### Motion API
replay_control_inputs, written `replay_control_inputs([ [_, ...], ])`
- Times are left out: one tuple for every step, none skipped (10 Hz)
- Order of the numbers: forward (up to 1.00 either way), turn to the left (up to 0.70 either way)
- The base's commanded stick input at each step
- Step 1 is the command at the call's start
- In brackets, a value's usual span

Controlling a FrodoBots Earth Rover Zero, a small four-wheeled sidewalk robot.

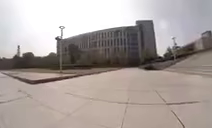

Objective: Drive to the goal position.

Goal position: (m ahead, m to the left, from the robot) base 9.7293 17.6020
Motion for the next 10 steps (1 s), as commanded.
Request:
replay_control_inputs([
  [0.7, 0.35],
  [0.7, 0.35],
  [0.7, 0.35],
  [0.7, 0.35],
  [0.7, 0.35],
  [0.7, 0.35],
  [0.7, 0.35],
  [0.7, 0.35],
  [0.7, 0.35],
  [0.7, 0.35],
])
